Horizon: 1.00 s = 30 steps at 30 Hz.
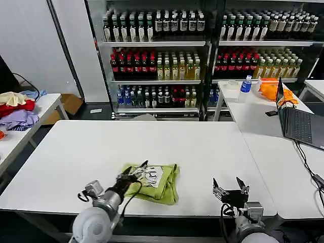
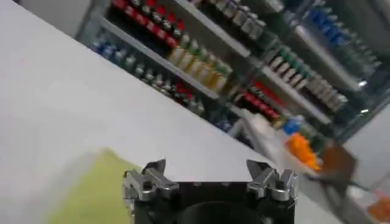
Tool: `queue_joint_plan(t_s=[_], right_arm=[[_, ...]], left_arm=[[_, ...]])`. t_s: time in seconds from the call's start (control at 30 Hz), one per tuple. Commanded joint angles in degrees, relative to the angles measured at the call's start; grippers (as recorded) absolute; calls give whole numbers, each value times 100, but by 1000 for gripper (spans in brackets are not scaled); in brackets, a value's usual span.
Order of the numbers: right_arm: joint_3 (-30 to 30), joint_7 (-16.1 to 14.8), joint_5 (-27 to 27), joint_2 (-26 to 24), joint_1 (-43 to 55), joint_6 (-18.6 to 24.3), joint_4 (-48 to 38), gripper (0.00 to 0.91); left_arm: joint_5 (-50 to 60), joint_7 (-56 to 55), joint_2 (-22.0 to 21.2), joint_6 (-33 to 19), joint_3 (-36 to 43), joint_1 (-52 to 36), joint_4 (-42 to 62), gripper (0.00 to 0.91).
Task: Fold and organize the clothes.
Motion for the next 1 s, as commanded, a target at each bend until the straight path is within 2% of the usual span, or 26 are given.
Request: queue_joint_plan(t_s=[0.03,0.47,0.93,0.97,1.0], right_arm=[[21,8,-13,16,-25,-8,35,907],[234,8,-34,9,-286,-19,231,907],[472,6,-41,-57,-571,-25,489,907],[486,7,-40,-57,-585,-27,506,907],[488,7,-41,-56,-593,-26,514,907]], left_arm=[[366,149,545,87,-642,81,690,907],[-649,640,215,489,-531,56,988,907],[-671,1142,29,418,-374,-96,1353,907],[-714,1183,9,433,-370,-102,1358,887],[-721,1222,-14,430,-363,-109,1381,796]])
